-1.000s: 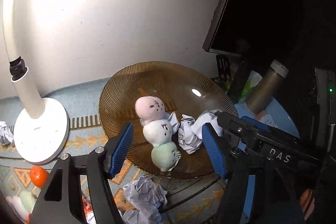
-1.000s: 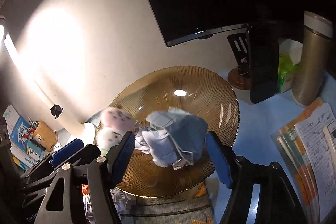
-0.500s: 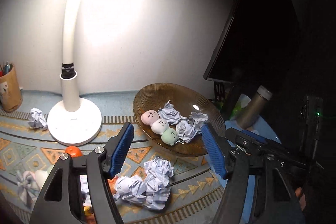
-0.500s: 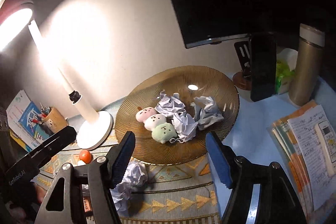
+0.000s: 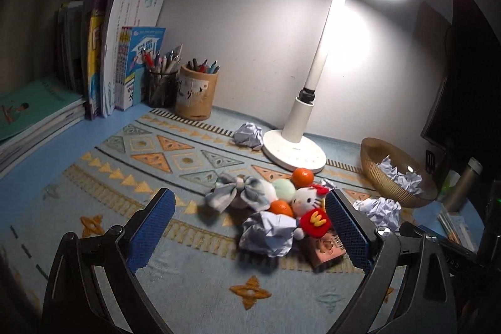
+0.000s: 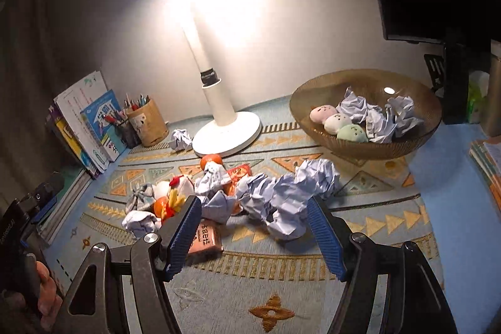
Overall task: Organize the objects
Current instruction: 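Carry the caterpillar plush and paper ball into the bowl and release, then grasp a paper ball with the left tool while the right tool grasps the pink snack box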
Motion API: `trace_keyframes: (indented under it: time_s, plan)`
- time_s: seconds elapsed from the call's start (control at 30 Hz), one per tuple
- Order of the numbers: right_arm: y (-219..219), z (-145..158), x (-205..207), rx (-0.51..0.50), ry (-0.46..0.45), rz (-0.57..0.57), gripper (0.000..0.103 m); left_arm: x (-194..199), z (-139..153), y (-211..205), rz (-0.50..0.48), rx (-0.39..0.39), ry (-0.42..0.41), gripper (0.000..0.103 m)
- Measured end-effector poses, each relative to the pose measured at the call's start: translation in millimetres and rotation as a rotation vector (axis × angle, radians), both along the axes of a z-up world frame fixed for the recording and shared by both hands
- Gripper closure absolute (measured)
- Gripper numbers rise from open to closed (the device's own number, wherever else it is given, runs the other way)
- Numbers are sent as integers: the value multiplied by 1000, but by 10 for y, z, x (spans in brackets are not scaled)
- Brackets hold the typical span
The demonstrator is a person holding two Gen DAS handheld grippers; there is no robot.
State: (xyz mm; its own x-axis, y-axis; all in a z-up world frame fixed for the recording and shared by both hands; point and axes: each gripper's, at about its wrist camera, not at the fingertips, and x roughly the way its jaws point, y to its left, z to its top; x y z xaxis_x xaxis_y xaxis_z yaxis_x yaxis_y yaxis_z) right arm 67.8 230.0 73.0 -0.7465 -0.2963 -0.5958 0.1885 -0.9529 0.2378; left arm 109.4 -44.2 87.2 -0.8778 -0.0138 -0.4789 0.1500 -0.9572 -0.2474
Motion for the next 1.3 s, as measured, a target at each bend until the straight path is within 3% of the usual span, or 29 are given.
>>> trace_keyframes:
  time_s: [0.17, 0.2, 0.27, 0.43, 0.53, 0.6, 0.83, 0.93, 1.03, 1.1, 1.2, 1.3]
  plan:
    - [-205, -315, 6, 71, -12, 24, 35, -57, -414, -76, -8, 13, -69, 7]
    - [-246, -352, -13, 92, -27, 34, 35, -99, -482, -78, -7, 10, -115, 8]
    - [-296, -379, -27, 116, -31, 44, 35, -73, -451, -71, -26, 17, -92, 8]
    - [-381, -405, -42, 142, -49, 83, 35, -135, -463, -10, -54, 0, -139, 8]
    - [-479, -434, -68, 99, -98, 141, 35, -236, -459, -70, -84, 62, -159, 8]
    - [-616, -459, -72, 93, -131, 169, 35, -340, -457, -77, -84, 36, -186, 9]
    - [-1048, -600, -324, 224, -224, 133, 35, -492, -513, -52, -128, 14, -212, 8]
    - [-845, -636, -354, 155, -263, 99, 38, -500, -518, -19, -154, 9, -218, 8]
    - [-528, -605, -239, 177, -248, -22, 40, -507, -524, 24, -190, 12, -224, 8]
    - [-276, -598, -211, 129, -266, -74, 41, -533, -536, 65, -210, 8, -235, 9]
    - [-153, -552, -205, 26, -281, -32, 40, -598, -550, 138, -239, -4, -250, 8]
    - [-369, -519, -206, 39, -260, 39, 39, -649, -583, 181, -247, -18, -276, 9]
